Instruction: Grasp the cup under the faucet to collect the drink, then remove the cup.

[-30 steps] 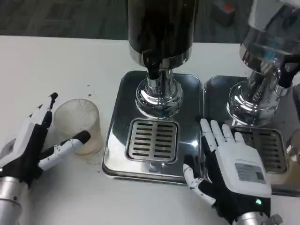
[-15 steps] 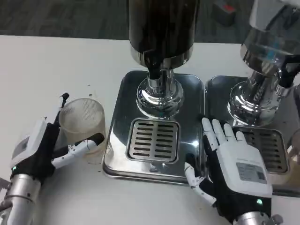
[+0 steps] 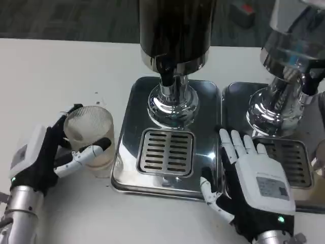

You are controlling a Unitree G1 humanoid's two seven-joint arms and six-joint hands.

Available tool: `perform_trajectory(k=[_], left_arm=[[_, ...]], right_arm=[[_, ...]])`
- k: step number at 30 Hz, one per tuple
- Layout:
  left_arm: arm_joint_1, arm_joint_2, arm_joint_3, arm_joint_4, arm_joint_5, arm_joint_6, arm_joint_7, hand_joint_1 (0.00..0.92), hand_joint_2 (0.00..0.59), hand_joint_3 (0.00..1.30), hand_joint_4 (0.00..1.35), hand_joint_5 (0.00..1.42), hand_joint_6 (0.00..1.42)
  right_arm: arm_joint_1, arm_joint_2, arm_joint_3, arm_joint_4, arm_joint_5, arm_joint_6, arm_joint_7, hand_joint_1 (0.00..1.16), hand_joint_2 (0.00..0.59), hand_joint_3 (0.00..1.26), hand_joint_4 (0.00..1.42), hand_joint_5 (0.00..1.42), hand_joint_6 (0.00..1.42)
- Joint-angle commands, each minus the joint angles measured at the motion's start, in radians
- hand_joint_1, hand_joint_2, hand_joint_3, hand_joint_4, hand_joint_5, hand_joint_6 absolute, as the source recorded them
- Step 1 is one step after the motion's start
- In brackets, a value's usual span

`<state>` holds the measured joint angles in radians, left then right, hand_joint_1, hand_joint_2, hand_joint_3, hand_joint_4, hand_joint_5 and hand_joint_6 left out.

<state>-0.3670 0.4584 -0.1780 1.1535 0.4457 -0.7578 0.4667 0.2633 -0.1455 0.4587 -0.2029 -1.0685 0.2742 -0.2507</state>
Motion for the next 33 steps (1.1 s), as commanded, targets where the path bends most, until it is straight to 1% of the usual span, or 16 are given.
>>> perform_trajectory(k=[1, 6, 13, 17, 18, 19, 21, 24, 26, 29, 33], left_arm=[[-0.005, 0.003, -0.021, 0.013, 0.026, -0.001, 0.022, 0.248, 0.072, 0.46, 0.51, 0.81, 0.89], [-0.008, 0.006, -0.028, 0.016, 0.029, -0.007, 0.03, 0.274, 0.082, 0.54, 0.59, 0.88, 0.93], [-0.007, 0.013, -0.022, 0.002, 0.017, -0.033, 0.065, 0.347, 0.099, 0.66, 0.72, 0.97, 0.99], [-0.013, 0.015, -0.022, 0.008, 0.016, -0.032, 0.072, 0.358, 0.095, 0.7, 0.76, 1.01, 1.01], [-0.009, 0.012, -0.014, 0.005, 0.006, -0.044, 0.074, 0.358, 0.093, 0.72, 0.78, 1.02, 1.01], [-0.006, 0.01, -0.008, 0.003, -0.002, -0.053, 0.075, 0.36, 0.086, 0.74, 0.8, 1.03, 1.03], [-0.003, 0.009, -0.006, -0.005, 0.0, -0.063, 0.09, 0.394, 0.069, 0.76, 0.82, 1.06, 1.05], [-0.006, 0.007, -0.012, -0.007, 0.01, -0.061, 0.106, 0.482, 0.035, 0.77, 0.84, 1.06, 1.07], [-0.008, 0.006, -0.016, -0.005, 0.013, -0.058, 0.11, 0.523, 0.021, 0.78, 0.84, 1.06, 1.07], [-0.008, 0.008, -0.023, -0.005, 0.021, -0.056, 0.122, 0.561, 0.002, 0.79, 0.84, 1.05, 1.09], [-0.011, 0.011, -0.029, -0.008, 0.036, -0.053, 0.142, 0.58, 0.0, 0.79, 0.84, 1.06, 1.1]], right_arm=[[0.009, 0.007, 0.004, -0.007, -0.004, 0.008, -0.01, 0.3, 0.529, 0.04, 0.0, 0.0, 0.0], [0.011, 0.01, 0.005, -0.007, -0.003, 0.01, -0.01, 0.31, 0.529, 0.04, 0.0, 0.0, 0.0], [0.015, 0.01, 0.005, -0.012, -0.006, 0.014, -0.005, 0.31, 0.529, 0.05, 0.0, 0.0, 0.0], [0.013, 0.01, 0.003, -0.009, -0.001, 0.012, -0.004, 0.31, 0.529, 0.05, 0.0, 0.0, 0.0], [0.013, 0.011, 0.003, -0.008, -0.001, 0.012, -0.005, 0.31, 0.529, 0.05, 0.0, 0.0, 0.0], [0.013, 0.011, 0.002, -0.008, 0.0, 0.012, -0.004, 0.31, 0.529, 0.05, 0.0, 0.0, 0.0], [0.013, 0.012, 0.001, -0.008, 0.003, 0.012, -0.004, 0.31, 0.529, 0.05, 0.0, 0.0, 0.0], [0.012, 0.01, -0.001, -0.007, 0.004, 0.01, -0.004, 0.31, 0.533, 0.05, 0.0, 0.0, 0.0], [0.011, 0.011, 0.0, -0.008, 0.003, 0.011, -0.003, 0.31, 0.534, 0.05, 0.0, 0.0, 0.0], [0.013, 0.012, -0.002, -0.009, 0.004, 0.013, -0.002, 0.31, 0.533, 0.05, 0.0, 0.0, 0.0], [0.015, 0.012, -0.004, -0.01, 0.007, 0.012, -0.001, 0.31, 0.531, 0.05, 0.0, 0.0, 0.0]])
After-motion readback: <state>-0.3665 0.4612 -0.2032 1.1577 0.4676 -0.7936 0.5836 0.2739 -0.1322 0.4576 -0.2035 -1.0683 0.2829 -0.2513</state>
